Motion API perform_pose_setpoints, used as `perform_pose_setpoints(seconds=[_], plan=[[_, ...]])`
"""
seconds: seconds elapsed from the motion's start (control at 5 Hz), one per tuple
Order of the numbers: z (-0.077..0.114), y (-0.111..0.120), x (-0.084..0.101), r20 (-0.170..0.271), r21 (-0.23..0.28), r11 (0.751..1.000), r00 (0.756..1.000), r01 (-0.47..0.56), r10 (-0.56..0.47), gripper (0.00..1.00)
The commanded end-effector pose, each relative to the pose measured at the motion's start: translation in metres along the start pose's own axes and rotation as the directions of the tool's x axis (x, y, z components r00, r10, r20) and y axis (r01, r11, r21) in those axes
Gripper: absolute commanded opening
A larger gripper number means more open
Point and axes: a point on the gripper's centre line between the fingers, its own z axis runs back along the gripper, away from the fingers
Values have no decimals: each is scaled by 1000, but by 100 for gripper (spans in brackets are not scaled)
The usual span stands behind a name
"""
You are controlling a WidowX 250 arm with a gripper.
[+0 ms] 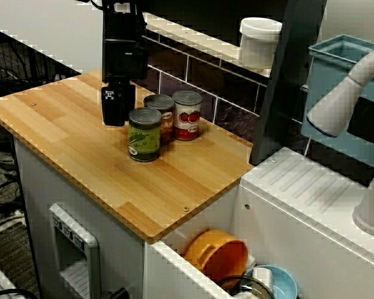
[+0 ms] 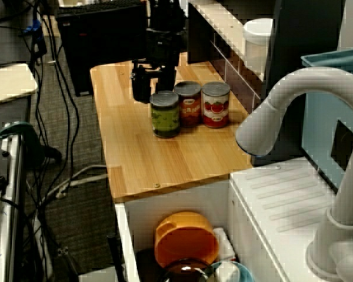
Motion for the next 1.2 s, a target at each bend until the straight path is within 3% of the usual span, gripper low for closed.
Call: perform_pose_setpoints(seconds=[0.0,0.4,0.6,1.0], plan=[[22,-4,6,21,-15,999,999,31,-31,100],[24,-21,5,37,-122,991,998,48,-44,100],[17,-29,9,35,-142,989,999,32,-27,100],[6,-41,31,45,-217,976,999,-8,18,100]])
